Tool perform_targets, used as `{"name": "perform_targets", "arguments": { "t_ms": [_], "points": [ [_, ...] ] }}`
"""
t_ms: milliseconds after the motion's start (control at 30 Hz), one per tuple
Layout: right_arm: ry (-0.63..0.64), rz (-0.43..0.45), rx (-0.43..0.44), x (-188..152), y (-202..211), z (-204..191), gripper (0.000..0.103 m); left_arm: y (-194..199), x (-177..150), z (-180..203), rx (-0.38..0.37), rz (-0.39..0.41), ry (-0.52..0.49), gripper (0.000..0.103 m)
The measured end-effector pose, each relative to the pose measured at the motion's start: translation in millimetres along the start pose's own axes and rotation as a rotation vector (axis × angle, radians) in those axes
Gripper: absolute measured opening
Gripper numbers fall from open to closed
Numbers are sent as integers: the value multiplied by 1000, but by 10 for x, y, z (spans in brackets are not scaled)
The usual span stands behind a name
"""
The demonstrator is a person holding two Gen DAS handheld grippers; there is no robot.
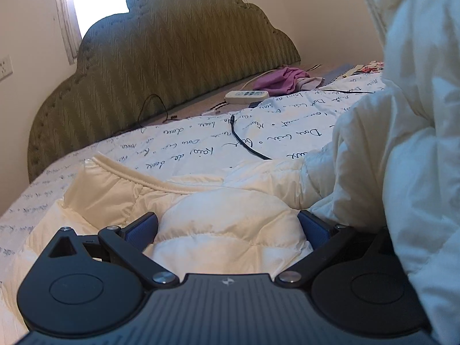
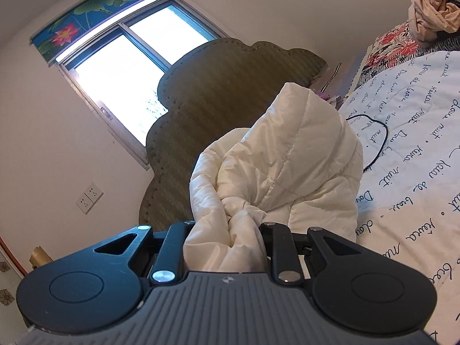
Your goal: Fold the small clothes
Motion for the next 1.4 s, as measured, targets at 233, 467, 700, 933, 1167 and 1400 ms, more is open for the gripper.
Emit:
{"name": "perform_targets", "arguments": {
  "t_ms": [233,467,700,933,1167,1400],
  "points": [
    [37,9,-38,54,51,-98,26,274,219,-337,-10,-16,13,103],
    [146,1,-90,30,-10,-289,28,589,197,-1039,-9,-9,36,103],
    [209,-1,-125,-20,-66,-467,28,720,125,-1418,-135,-5,164,103],
    [277,-9,-140,-73,-110,-668,28,935,277,-1605,7,107,135,103],
    [233,64,-285,15,51,-424,29,540,220,-2174,-225,-134,392,103],
    [15,283,-835,-22,858,443,66,90,-99,-2311,-153,-276,431,103]
  ]
}}
Point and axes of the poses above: each gripper's, at about its wrist camera, not at the fingertips, and y roughly against the way its jaws point, z to its right, x to its top, the point moved 1 cm from there along -y, roughly the way its jaws point, and after that the axes turned 6 degrees about y, right-handed, at the moved point
